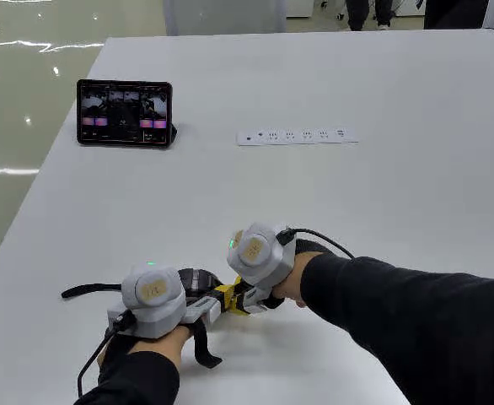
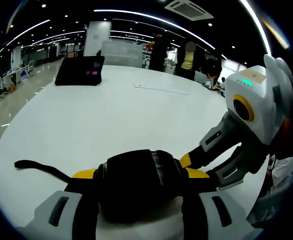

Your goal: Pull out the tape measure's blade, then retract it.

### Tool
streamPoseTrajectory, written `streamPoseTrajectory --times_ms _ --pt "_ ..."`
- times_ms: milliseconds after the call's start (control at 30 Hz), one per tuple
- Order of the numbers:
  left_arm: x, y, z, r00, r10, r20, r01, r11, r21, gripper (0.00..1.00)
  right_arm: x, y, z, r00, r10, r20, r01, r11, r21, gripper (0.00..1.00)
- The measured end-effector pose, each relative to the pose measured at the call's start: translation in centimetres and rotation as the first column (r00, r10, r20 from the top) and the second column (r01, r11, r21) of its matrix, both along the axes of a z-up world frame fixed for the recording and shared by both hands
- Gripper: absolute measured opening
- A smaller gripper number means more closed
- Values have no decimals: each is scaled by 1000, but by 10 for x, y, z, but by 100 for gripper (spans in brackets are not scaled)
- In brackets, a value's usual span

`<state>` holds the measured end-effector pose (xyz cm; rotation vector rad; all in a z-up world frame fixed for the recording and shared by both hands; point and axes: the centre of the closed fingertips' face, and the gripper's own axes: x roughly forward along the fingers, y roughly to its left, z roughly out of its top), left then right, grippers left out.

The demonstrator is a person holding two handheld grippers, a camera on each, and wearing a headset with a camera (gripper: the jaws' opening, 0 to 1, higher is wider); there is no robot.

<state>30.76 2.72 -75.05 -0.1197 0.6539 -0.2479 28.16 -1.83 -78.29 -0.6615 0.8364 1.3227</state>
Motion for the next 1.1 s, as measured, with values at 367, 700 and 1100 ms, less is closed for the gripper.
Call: streamPoseTrajectory --times_ms 367,700,1100 --pt "1 1 2 1000 7 21 -7 1000 -5 65 2 -1 1 999 -26 20 26 999 45 14" --pt "0 0 2 1000 -17 -9 17 1000 -20 64 -2 -8 7 999 -37 -5 38 998 56 12" --pt "-7 12 8 999 -46 -9 46 997 -66 75 -2 -33 13 995 -101 0 101 992 82 20"
